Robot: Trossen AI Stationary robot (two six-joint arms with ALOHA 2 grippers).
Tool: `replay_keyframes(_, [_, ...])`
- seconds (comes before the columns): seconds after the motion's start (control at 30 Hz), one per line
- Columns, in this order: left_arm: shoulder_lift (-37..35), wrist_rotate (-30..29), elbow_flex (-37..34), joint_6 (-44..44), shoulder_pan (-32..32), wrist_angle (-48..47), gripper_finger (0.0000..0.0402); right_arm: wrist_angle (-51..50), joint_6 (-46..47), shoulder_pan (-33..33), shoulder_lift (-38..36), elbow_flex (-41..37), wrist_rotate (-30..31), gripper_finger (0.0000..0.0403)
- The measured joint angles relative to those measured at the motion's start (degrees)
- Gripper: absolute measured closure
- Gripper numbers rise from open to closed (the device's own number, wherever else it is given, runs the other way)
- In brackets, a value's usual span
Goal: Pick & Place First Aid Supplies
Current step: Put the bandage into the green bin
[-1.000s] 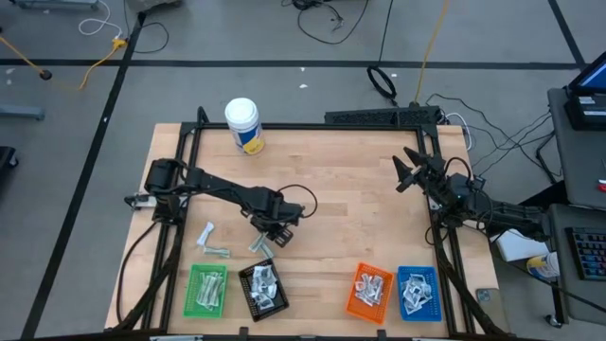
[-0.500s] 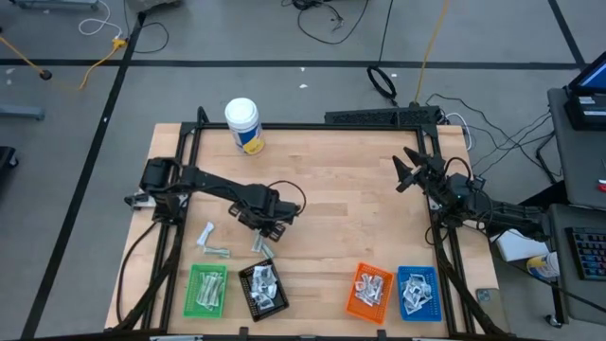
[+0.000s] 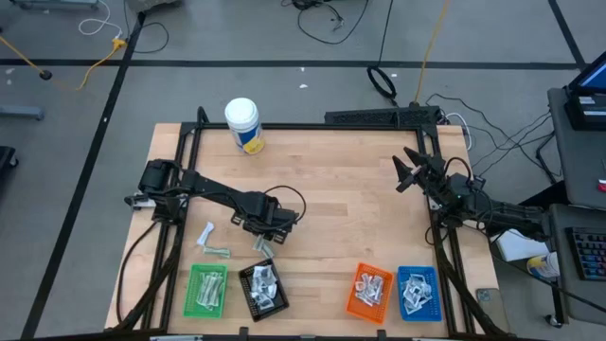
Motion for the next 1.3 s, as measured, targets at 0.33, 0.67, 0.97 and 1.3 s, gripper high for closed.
replay_keyframes(0.33, [0.00,-1.54,0.00,4.99,0.38,3.10,0.0340,0.00,0.00,0.00,0.00,0.01,0.01,0.0136])
replay_keyframes(0.67, [-0.93,-1.60,0.00,9.11,1.82,1.54,0.0396,0.00,-0.01,0.02,0.00,0.02,-0.01,0.0136])
replay_keyframes(0.97, [-10.01,-3.77,0.02,6.43,3.70,-8.25,0.0399,0.04,0.00,0.00,0.02,0.02,-0.01,0.0135])
replay_keyframes(1.3, [-15.01,-3.25,0.02,2.16,4.16,-18.16,0.0400,0.04,0.00,0.00,0.02,0.00,0.01,0.0135])
